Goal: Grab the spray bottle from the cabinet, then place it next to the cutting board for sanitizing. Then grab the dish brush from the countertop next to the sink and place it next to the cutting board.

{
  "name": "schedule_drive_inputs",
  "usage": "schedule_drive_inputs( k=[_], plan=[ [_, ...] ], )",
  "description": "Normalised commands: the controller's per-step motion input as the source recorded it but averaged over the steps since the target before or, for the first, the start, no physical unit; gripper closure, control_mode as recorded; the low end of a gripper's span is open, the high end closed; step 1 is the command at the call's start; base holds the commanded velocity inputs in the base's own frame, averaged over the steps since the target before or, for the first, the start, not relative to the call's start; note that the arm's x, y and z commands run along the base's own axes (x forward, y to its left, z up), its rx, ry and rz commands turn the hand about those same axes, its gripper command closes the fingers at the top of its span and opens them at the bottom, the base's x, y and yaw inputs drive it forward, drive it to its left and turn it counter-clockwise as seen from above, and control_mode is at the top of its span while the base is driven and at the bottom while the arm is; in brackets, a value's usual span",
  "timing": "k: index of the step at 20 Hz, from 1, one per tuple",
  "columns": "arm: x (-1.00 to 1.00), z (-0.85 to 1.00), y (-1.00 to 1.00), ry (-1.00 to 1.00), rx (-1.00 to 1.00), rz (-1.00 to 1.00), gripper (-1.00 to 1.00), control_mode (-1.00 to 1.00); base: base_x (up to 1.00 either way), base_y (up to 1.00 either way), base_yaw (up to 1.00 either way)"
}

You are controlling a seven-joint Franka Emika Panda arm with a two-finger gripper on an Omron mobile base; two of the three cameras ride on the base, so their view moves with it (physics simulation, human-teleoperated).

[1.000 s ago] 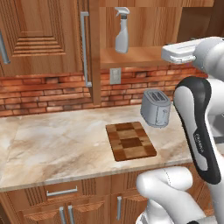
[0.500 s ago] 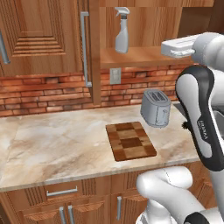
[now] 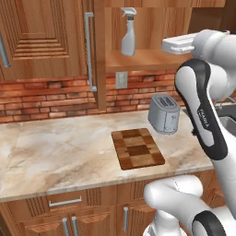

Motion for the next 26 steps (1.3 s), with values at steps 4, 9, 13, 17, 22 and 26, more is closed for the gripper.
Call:
schedule_drive_inputs(
  k=[4,9,13,17,22,26],
  plan=[
    [0.55,-0.02,0.0,0.0,0.0,0.0,-1.0,-1.0,0.0,0.0,0.0],
    [0.47,-0.05,0.05,0.0,0.0,0.0,-1.0,-1.0,0.0,0.0,0.0],
    [0.34,0.0,0.03,-0.01,0.0,0.0,-1.0,-1.0,0.0,0.0,0.0],
    [0.32,0.0,0.03,-0.02,0.0,0.0,-1.0,-1.0,0.0,0.0,0.0],
    [0.36,0.0,0.01,0.0,0.0,0.0,-1.0,-1.0,0.0,0.0,0.0],
    [0.39,0.0,0.0,0.0,0.0,0.0,-1.0,-1.0,0.0,0.0,0.0]
  ],
)
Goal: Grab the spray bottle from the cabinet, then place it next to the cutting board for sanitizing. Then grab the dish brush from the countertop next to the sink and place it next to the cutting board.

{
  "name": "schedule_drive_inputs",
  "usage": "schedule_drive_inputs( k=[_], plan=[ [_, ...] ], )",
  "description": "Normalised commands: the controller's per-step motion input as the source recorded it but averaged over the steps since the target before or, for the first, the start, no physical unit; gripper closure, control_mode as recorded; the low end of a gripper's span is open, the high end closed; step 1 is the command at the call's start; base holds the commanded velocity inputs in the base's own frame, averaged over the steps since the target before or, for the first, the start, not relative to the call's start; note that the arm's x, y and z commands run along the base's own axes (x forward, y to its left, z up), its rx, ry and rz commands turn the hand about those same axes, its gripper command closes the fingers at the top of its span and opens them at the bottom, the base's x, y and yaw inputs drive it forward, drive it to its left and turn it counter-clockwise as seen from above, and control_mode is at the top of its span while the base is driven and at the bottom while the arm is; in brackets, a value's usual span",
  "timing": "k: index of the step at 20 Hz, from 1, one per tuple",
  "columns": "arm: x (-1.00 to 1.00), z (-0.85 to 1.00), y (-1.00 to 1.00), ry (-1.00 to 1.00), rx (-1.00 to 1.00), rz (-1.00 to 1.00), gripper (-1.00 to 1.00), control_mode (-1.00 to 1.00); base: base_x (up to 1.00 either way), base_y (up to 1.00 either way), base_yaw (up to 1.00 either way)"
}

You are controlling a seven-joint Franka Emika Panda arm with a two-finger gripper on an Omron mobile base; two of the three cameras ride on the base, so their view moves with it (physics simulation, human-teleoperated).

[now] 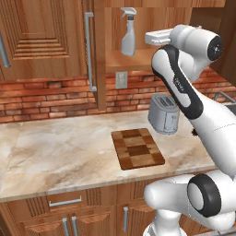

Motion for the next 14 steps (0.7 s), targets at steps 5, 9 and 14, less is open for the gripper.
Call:
schedule_drive_inputs(
  k=[5,9,14],
  plan=[
    [0.49,-0.02,0.02,0.01,0.0,0.0,-1.0,-1.0,0.0,0.0,0.0],
    [0.49,-0.03,0.03,0.0,0.0,0.0,-1.0,-1.0,0.0,0.0,0.0],
    [0.44,0.0,0.03,0.0,0.0,0.0,-1.0,-1.0,0.0,0.0,0.0]
  ],
)
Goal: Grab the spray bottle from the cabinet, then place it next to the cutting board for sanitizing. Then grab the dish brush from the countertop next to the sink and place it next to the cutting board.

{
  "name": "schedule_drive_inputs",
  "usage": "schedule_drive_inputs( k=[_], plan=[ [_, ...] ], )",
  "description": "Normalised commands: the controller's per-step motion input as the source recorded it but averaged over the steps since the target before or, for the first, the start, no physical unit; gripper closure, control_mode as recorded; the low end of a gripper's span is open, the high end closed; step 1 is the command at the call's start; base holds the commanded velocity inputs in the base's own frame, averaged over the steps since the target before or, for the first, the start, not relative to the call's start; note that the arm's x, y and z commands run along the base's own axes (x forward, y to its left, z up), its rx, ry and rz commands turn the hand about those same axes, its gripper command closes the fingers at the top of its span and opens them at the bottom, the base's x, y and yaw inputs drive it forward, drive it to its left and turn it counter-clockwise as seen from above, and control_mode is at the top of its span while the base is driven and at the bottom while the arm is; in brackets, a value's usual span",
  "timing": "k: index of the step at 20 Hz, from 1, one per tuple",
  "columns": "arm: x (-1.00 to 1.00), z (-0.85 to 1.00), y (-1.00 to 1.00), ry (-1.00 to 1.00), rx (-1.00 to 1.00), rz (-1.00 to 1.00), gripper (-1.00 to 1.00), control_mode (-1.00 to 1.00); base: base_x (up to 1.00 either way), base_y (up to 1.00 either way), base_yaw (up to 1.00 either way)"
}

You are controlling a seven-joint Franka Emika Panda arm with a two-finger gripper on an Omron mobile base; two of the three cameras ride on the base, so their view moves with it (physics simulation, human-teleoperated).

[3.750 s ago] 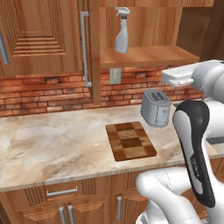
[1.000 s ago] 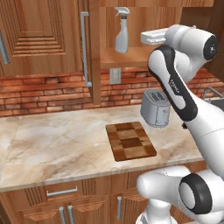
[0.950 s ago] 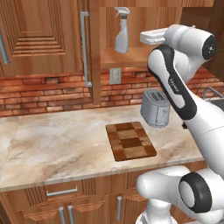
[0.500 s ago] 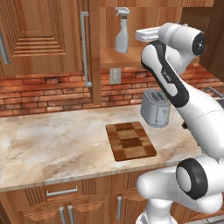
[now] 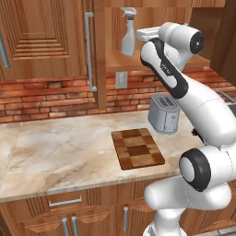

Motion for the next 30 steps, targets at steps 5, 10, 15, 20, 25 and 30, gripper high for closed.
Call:
schedule_drive_inputs(
  k=[5,10,15,20,25,30],
  plan=[
    [0.37,0.0,0.02,0.0,0.0,0.0,-1.0,-1.0,0.0,0.0,0.0],
    [0.39,0.0,0.03,0.0,0.0,0.0,-1.0,-1.0,0.0,0.0,0.0],
    [0.34,0.0,0.02,0.0,0.0,0.0,-1.0,-1.0,0.0,0.0,0.0],
    [0.3,-0.01,0.04,0.0,0.0,0.0,-1.0,-1.0,0.0,0.0,0.0],
    [0.3,0.0,0.0,0.0,0.0,0.0,-1.0,-1.0,0.0,0.0,0.0],
    [0.39,0.0,0.0,0.0,0.0,0.0,-1.0,-1.0,0.0,0.0,0.0]
  ],
)
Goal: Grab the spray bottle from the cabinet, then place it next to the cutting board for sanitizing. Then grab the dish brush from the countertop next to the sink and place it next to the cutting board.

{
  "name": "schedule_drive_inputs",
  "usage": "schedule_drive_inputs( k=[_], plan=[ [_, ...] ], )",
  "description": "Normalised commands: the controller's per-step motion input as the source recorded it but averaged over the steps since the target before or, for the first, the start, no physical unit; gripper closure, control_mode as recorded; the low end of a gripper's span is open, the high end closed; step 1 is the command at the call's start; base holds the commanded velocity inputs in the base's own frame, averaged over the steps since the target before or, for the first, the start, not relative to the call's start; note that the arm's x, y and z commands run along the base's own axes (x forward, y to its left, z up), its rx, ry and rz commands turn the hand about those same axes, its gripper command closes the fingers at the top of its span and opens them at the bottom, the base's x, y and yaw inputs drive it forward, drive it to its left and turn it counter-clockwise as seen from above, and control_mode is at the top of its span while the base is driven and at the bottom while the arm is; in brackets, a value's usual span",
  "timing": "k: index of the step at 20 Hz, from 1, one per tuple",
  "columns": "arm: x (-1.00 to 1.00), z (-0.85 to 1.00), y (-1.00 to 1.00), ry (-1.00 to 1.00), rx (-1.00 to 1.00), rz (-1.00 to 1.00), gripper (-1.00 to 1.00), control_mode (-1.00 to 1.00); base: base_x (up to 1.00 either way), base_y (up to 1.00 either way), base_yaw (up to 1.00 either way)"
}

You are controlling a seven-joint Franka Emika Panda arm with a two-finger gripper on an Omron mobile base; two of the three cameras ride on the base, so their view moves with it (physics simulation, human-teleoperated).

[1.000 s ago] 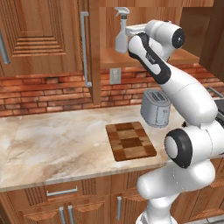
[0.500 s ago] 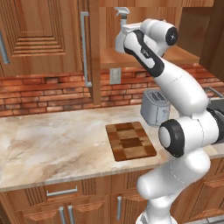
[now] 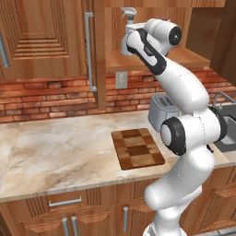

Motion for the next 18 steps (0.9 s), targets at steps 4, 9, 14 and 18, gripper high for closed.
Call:
schedule_drive_inputs(
  k=[4,9,14,18],
  plan=[
    [0.19,-0.08,0.0,0.0,0.0,0.0,-1.0,-1.0,0.0,0.0,0.0],
    [0.13,-0.13,0.0,0.0,0.0,0.0,-1.0,-1.0,0.0,0.0,0.0],
    [0.09,-0.15,0.0,0.01,0.0,0.0,-1.0,-1.0,0.0,0.0,0.0],
    [0.2,-0.15,0.0,0.06,0.0,0.0,-1.0,-1.0,0.0,0.0,0.0]
  ],
)
